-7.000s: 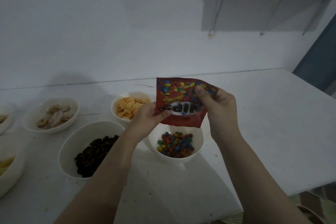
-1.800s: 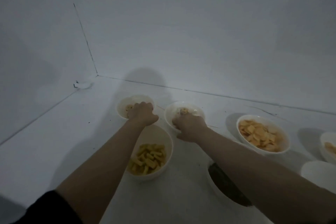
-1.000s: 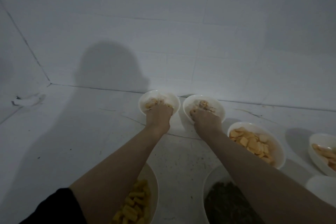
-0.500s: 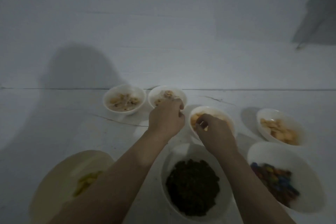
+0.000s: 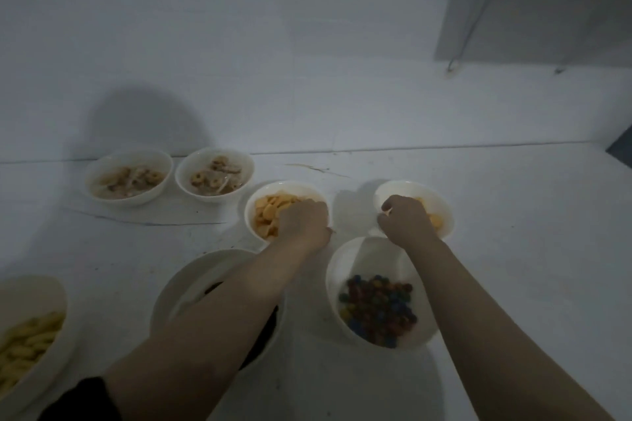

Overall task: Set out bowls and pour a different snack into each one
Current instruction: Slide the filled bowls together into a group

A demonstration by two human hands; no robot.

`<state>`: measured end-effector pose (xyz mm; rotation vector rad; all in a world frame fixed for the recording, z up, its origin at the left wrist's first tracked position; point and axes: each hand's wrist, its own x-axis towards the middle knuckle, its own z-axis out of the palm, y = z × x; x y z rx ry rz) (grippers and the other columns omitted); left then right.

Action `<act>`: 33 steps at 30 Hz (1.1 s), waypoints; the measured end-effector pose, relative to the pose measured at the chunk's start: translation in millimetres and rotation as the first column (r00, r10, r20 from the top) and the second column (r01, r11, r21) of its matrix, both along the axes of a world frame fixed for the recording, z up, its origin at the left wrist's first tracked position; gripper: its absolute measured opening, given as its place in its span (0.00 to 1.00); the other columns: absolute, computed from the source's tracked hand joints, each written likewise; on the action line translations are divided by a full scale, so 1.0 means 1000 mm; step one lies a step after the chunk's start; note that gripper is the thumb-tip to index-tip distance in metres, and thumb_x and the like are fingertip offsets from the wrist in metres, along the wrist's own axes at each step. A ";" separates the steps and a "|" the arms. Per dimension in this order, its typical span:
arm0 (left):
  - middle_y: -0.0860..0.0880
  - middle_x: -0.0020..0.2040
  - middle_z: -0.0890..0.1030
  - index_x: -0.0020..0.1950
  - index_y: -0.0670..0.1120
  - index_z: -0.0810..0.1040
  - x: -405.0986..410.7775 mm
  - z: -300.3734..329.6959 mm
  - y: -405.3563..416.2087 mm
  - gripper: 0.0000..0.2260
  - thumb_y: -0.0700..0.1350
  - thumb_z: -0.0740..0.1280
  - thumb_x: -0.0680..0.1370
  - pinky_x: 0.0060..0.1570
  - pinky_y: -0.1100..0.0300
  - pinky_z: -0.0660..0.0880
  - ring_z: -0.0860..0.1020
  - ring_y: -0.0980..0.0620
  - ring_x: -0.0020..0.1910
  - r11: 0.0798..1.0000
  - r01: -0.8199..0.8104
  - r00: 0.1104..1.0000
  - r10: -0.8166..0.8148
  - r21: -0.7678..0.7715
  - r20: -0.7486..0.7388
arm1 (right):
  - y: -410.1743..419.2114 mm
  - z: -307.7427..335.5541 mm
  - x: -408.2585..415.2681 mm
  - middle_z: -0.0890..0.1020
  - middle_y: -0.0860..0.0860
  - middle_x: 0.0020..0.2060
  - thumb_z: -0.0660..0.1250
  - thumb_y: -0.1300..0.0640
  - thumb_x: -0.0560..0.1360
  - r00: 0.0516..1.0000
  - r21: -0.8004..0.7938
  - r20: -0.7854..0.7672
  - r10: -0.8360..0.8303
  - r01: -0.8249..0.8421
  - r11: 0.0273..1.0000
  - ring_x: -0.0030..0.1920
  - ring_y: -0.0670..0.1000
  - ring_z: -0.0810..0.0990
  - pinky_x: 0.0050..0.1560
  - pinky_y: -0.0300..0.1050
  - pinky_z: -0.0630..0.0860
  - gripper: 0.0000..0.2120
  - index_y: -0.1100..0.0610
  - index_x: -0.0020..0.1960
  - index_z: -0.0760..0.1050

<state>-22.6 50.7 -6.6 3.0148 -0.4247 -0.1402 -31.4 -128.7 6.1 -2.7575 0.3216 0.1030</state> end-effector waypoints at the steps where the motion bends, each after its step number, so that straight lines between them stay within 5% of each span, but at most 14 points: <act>1: 0.48 0.53 0.79 0.55 0.46 0.76 0.003 0.000 -0.005 0.12 0.53 0.63 0.79 0.41 0.54 0.74 0.78 0.47 0.50 0.999 -0.032 0.999 0.032 0.020 0.000 | -0.008 -0.001 0.007 0.82 0.59 0.52 0.62 0.61 0.78 1.000 0.012 -0.010 0.008 -0.008 1.000 0.47 0.57 0.79 0.42 0.47 0.74 0.14 0.64 0.61 0.77; 5: 0.49 0.47 0.80 0.50 0.46 0.77 0.007 -0.003 -0.015 0.05 0.47 0.65 0.78 0.39 0.58 0.73 0.78 0.49 0.44 0.995 -0.068 0.997 0.070 0.077 -0.025 | -0.016 -0.017 0.024 0.79 0.53 0.40 0.66 0.59 0.76 0.992 -0.052 -0.098 0.083 -0.088 0.995 0.41 0.54 0.78 0.37 0.42 0.72 0.08 0.61 0.51 0.79; 8: 0.48 0.45 0.80 0.50 0.45 0.77 0.014 -0.007 -0.023 0.04 0.40 0.64 0.77 0.40 0.58 0.75 0.79 0.48 0.44 0.988 -0.104 0.995 0.102 0.111 0.016 | -0.017 -0.025 0.035 0.78 0.52 0.41 0.63 0.63 0.76 0.988 -0.107 -0.084 0.129 -0.138 0.985 0.42 0.54 0.77 0.40 0.45 0.75 0.04 0.58 0.47 0.76; 14: 0.49 0.49 0.79 0.53 0.48 0.78 0.052 -0.025 -0.025 0.11 0.36 0.61 0.76 0.43 0.55 0.76 0.78 0.47 0.47 0.976 -0.219 0.967 0.218 -0.006 0.132 | -0.021 -0.031 0.061 0.81 0.53 0.56 0.60 0.64 0.79 0.972 -0.172 -0.001 0.234 -0.231 0.958 0.55 0.55 0.80 0.40 0.44 0.70 0.15 0.54 0.62 0.77; 28: 0.50 0.53 0.81 0.55 0.49 0.81 0.094 -0.034 -0.019 0.12 0.39 0.61 0.78 0.44 0.57 0.75 0.79 0.48 0.51 0.956 -0.260 0.946 0.281 -0.136 0.164 | 0.000 -0.031 0.111 0.82 0.52 0.57 0.61 0.64 0.78 0.935 -0.189 0.074 0.346 -0.328 0.926 0.58 0.54 0.80 0.47 0.44 0.74 0.16 0.51 0.61 0.80; 33: 0.51 0.61 0.76 0.62 0.51 0.76 0.078 -0.028 -0.017 0.14 0.44 0.63 0.77 0.52 0.53 0.73 0.73 0.47 0.61 0.962 -0.248 0.947 0.265 -0.112 0.182 | 0.001 -0.026 0.097 0.80 0.51 0.59 0.61 0.60 0.79 0.933 -0.139 0.132 0.335 -0.317 0.938 0.59 0.54 0.77 0.49 0.49 0.78 0.15 0.52 0.63 0.78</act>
